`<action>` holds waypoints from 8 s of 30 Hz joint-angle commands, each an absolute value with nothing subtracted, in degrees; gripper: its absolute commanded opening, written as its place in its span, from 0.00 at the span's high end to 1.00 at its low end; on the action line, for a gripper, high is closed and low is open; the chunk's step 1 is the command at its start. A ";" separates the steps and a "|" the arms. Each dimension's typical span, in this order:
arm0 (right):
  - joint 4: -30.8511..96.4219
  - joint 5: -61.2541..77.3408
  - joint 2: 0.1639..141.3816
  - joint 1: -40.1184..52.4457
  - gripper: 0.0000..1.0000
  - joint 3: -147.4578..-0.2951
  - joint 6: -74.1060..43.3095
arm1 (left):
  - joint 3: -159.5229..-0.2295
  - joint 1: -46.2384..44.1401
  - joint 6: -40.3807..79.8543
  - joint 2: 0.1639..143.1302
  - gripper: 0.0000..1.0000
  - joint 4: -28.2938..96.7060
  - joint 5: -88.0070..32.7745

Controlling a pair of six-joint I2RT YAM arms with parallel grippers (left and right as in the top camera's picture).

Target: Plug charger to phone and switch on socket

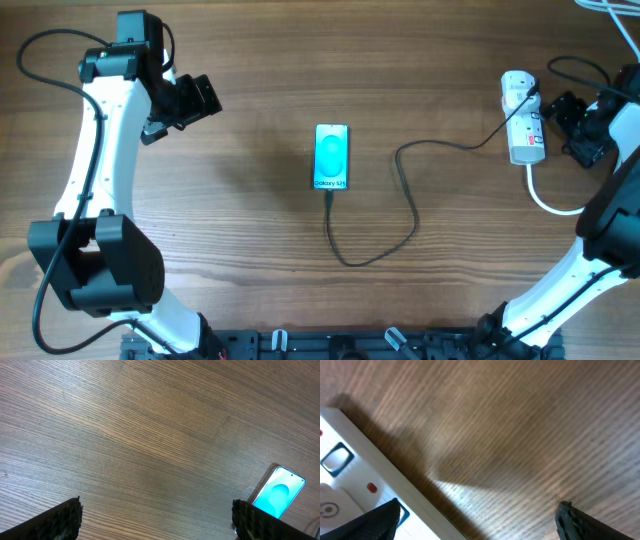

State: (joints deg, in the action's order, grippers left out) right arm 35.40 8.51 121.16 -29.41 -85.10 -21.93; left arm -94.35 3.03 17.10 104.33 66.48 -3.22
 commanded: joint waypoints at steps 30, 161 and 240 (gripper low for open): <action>39.29 12.53 124.31 -24.27 0.00 -84.64 -15.75 | -94.39 3.11 17.61 104.05 0.00 66.50 -2.48; -0.03 3.01 0.80 -0.30 0.00 -0.27 1.32 | -94.39 3.11 17.61 104.03 0.00 66.50 -2.48; -0.03 3.01 0.80 -0.30 0.00 -0.27 1.34 | -0.32 3.29 7.97 0.16 0.00 -4.78 -8.86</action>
State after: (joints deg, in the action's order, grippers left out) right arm 0.05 3.55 1.10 -0.08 -0.36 0.54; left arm -1.50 3.03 6.98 0.80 -4.21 -10.11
